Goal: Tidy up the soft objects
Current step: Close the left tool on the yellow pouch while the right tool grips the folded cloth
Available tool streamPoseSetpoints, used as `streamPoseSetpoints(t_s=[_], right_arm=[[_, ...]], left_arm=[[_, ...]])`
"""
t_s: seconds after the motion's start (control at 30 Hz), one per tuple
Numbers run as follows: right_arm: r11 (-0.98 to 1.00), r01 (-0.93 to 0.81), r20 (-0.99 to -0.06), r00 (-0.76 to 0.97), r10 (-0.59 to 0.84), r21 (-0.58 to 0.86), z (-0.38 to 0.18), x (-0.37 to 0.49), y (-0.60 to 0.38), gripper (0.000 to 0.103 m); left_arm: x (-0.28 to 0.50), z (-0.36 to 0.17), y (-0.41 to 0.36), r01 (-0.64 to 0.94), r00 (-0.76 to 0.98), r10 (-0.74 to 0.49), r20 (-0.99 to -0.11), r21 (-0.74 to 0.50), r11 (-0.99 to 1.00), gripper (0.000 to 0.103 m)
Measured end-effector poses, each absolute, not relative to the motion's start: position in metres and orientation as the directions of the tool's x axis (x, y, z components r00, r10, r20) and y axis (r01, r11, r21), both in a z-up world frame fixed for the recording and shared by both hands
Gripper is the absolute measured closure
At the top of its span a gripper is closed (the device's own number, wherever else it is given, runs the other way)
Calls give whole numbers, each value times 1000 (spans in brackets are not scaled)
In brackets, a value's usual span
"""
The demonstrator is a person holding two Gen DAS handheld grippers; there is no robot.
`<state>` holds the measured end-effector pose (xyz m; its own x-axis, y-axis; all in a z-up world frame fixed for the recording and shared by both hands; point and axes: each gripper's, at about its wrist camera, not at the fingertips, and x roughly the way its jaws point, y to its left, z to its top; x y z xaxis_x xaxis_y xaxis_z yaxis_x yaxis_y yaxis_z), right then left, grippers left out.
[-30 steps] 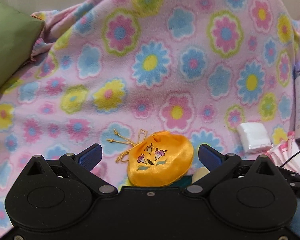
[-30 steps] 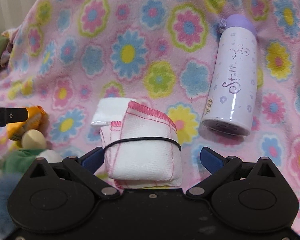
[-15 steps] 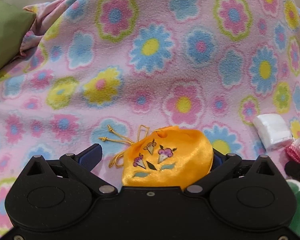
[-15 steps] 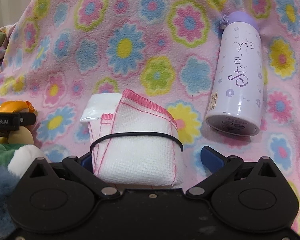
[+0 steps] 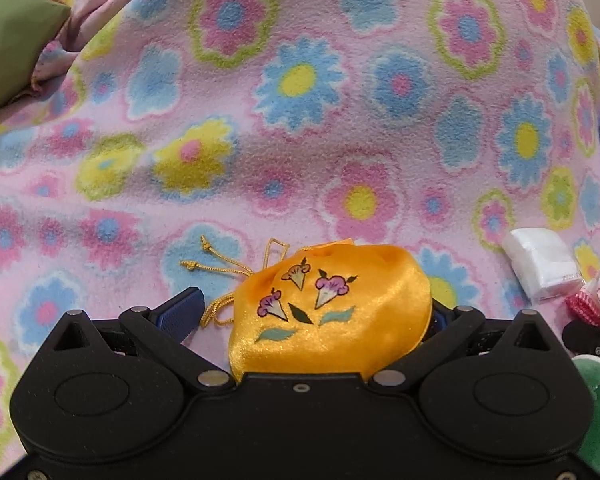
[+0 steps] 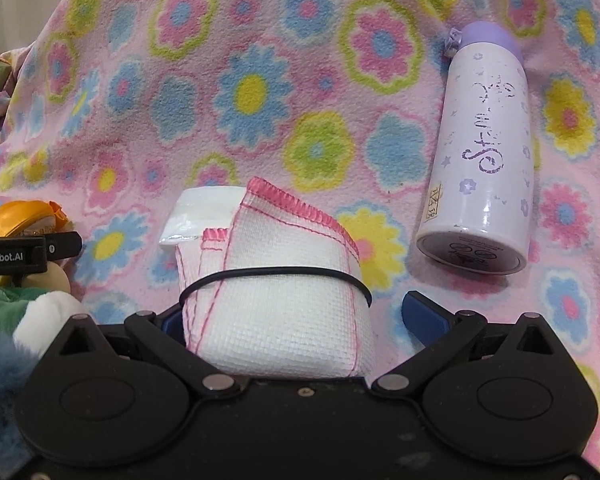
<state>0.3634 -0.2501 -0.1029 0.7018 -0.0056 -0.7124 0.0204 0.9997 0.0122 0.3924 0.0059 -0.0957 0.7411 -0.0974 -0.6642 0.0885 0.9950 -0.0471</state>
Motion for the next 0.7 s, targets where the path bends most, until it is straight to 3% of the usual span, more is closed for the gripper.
streamPoseSetpoints(t_s=[0.7], right_arm=[[1000,21,-709,705,-3,17,-102,363,-252,0]], left_arm=[[390,-94,3,87,744,-96,-661,-46,995,2]])
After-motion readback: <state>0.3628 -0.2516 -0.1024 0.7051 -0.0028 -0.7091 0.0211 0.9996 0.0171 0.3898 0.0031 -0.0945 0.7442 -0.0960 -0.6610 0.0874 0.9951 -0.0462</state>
